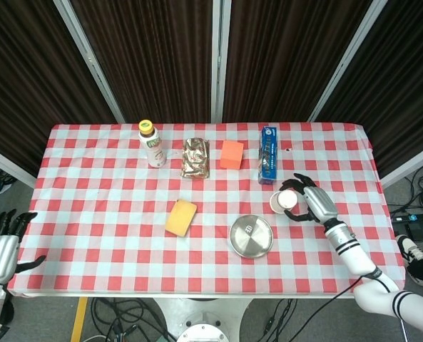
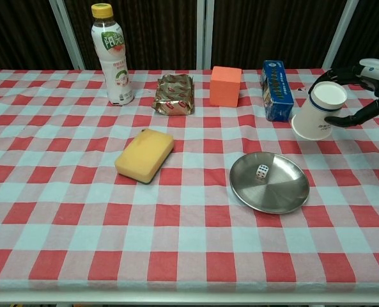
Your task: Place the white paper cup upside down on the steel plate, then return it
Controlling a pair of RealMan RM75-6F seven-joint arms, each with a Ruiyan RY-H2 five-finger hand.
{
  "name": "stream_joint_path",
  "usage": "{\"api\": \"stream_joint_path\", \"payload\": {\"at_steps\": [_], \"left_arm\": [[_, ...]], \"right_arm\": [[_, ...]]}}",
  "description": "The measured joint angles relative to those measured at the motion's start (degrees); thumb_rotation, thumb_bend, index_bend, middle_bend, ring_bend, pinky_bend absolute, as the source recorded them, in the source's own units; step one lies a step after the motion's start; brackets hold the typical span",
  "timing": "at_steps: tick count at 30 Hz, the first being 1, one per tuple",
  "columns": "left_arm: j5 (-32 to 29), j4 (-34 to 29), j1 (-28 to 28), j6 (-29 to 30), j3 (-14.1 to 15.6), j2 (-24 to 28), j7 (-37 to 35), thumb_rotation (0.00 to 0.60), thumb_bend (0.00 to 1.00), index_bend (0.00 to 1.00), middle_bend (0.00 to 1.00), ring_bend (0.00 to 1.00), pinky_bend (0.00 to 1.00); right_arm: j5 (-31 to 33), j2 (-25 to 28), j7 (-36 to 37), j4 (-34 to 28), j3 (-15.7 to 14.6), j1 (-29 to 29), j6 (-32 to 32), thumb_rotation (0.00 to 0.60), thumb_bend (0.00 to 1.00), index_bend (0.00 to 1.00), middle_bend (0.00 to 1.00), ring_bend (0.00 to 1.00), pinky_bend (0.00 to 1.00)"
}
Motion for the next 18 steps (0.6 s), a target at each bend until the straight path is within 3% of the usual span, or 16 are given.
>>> {"api": "stream_joint_path", "payload": {"at_steps": [5,9,14,18], "left_arm": [[-0.12,-0.33,0.05,0.01,0.03,0.29,0.25,0.600,0.00,0.15,0.16,0.04,0.00],[-0.11,-0.44,0.09,0.09,0.07,0.33,0.30,0.600,0.00,0.15,0.16,0.04,0.00],[0.01,-0.44,-0.12,0.14,-0.13,0.35,0.33,0.600,0.00,0.15,0.16,0.04,0.00],[0.14,-0.25,-0.36,0.10,-0.25,0.16,0.57,0.600,0.00,0.15,0.16,0.04,0.00]], "right_arm": [[1.41,-1.90,-3.31,2.89,0.09,-0.10,-3.72,0.600,0.25,0.03,0.12,0.00,0.00],[1.26,-1.53,-3.94,2.07,0.39,-0.57,-3.03,0.600,0.24,0.00,0.11,0.00,0.00],[-0.38,1.16,-6.11,-1.60,0.79,-2.57,3.47,0.600,0.24,0.00,0.11,0.00,0.00],[-1.30,5.01,-13.52,-6.57,0.75,-6.02,11.59,0.600,0.24,0.00,0.11,0.00,0.00]]}}
